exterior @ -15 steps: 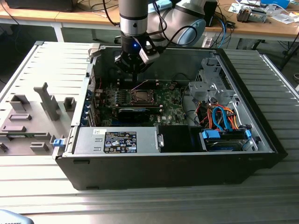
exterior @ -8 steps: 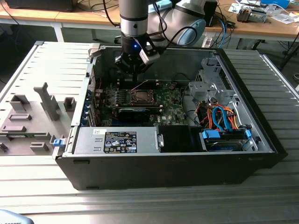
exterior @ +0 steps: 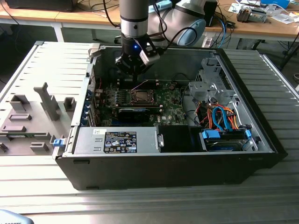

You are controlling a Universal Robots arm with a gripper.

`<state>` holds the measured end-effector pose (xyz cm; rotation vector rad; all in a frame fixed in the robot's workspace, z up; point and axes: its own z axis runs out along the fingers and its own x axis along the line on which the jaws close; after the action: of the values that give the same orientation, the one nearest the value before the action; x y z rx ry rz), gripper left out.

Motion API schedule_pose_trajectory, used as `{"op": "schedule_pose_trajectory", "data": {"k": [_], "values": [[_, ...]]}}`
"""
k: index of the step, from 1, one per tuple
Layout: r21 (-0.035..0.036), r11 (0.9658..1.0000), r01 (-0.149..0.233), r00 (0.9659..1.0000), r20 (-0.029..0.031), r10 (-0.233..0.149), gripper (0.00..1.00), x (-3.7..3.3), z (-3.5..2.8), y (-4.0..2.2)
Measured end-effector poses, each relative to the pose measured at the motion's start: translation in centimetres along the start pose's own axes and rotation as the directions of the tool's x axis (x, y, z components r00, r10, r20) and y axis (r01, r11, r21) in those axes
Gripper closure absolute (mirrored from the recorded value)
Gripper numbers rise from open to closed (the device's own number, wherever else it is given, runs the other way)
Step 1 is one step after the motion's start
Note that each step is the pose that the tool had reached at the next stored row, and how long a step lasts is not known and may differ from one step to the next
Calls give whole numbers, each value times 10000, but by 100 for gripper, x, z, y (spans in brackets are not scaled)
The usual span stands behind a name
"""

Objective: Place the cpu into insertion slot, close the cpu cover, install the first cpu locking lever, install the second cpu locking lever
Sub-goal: 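Install the first cpu locking lever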

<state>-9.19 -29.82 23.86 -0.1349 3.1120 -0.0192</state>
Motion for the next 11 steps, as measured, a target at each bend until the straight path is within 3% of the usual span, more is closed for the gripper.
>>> {"op": "schedule_pose_trajectory", "data": {"k": [11], "values": [[1,10000,0,10000,-1,0,89,-22,76,21]]}}
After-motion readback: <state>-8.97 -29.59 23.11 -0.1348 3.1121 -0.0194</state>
